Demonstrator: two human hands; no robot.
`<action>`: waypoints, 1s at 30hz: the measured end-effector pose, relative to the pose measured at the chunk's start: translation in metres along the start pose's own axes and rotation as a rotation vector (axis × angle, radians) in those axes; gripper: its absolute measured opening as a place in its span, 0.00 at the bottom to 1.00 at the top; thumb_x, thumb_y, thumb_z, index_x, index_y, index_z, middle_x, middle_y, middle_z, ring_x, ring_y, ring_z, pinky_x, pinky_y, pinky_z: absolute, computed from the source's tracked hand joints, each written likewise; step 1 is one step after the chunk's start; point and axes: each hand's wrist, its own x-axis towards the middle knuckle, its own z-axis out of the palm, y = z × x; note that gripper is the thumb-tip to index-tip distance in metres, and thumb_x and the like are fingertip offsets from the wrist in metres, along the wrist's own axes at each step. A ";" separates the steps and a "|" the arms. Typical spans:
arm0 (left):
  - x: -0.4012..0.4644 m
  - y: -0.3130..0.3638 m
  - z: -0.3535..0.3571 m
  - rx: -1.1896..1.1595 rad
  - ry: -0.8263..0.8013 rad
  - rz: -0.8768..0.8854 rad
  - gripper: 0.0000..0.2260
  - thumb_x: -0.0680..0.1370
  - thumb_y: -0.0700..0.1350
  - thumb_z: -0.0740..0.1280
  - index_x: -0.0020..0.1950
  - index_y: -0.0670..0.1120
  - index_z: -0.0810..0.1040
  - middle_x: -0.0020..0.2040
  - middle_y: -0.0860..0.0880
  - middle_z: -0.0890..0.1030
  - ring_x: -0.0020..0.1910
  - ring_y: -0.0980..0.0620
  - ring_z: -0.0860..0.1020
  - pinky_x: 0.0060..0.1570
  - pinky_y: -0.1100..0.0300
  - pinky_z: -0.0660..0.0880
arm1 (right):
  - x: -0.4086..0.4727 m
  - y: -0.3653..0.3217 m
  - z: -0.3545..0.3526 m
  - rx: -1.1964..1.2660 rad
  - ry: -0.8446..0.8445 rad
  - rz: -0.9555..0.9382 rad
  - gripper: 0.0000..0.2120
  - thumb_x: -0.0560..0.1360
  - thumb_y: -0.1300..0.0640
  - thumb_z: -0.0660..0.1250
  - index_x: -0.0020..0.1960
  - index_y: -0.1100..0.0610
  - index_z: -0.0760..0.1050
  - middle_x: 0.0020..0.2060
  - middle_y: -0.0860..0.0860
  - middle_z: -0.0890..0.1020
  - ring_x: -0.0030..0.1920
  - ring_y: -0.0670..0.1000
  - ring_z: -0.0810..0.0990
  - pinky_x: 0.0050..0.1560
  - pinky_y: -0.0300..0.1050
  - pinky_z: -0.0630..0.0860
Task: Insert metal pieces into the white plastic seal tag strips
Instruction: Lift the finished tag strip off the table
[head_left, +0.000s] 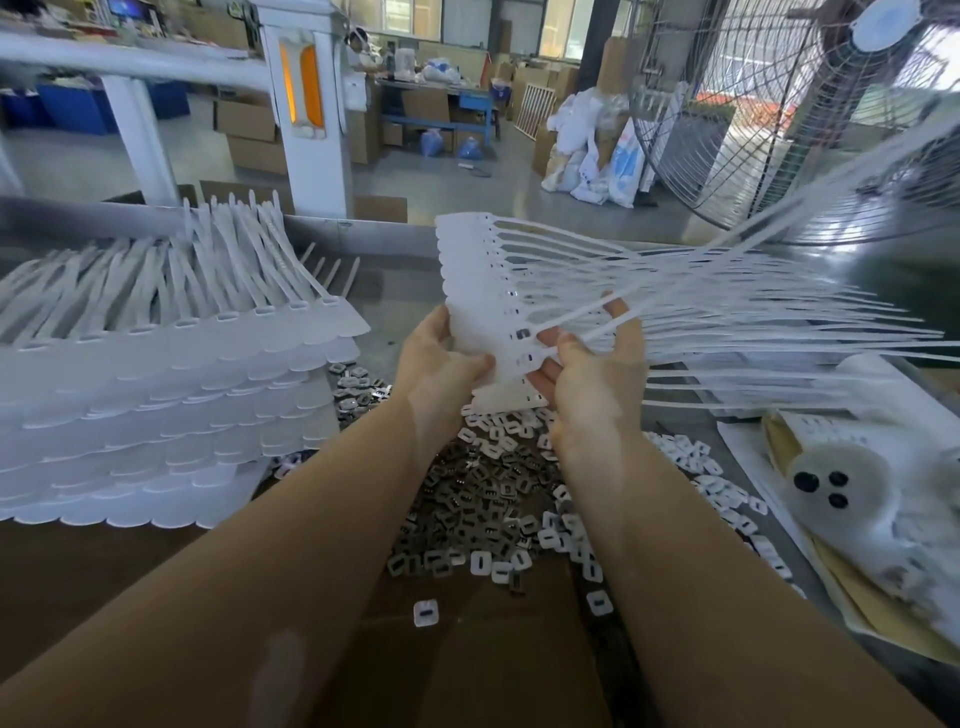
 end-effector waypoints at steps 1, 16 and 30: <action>0.000 0.000 0.001 -0.018 0.012 0.019 0.31 0.72 0.26 0.64 0.73 0.43 0.63 0.57 0.52 0.76 0.49 0.55 0.79 0.42 0.68 0.77 | 0.000 -0.002 0.001 -0.012 -0.013 -0.033 0.21 0.79 0.66 0.58 0.62 0.42 0.67 0.39 0.52 0.83 0.46 0.55 0.83 0.41 0.44 0.81; -0.005 0.009 0.010 -0.299 -0.001 0.124 0.33 0.73 0.25 0.63 0.74 0.47 0.61 0.60 0.53 0.76 0.55 0.46 0.78 0.60 0.51 0.73 | -0.010 -0.021 0.002 -0.127 -0.108 -0.291 0.22 0.79 0.64 0.58 0.69 0.46 0.64 0.36 0.47 0.82 0.32 0.48 0.79 0.40 0.46 0.80; -0.003 0.022 0.009 -0.306 0.020 0.186 0.32 0.73 0.25 0.62 0.74 0.45 0.61 0.58 0.56 0.79 0.53 0.55 0.80 0.57 0.58 0.75 | -0.014 -0.030 0.013 -0.017 -0.085 -0.273 0.20 0.79 0.64 0.59 0.66 0.46 0.65 0.40 0.52 0.83 0.45 0.55 0.83 0.46 0.49 0.80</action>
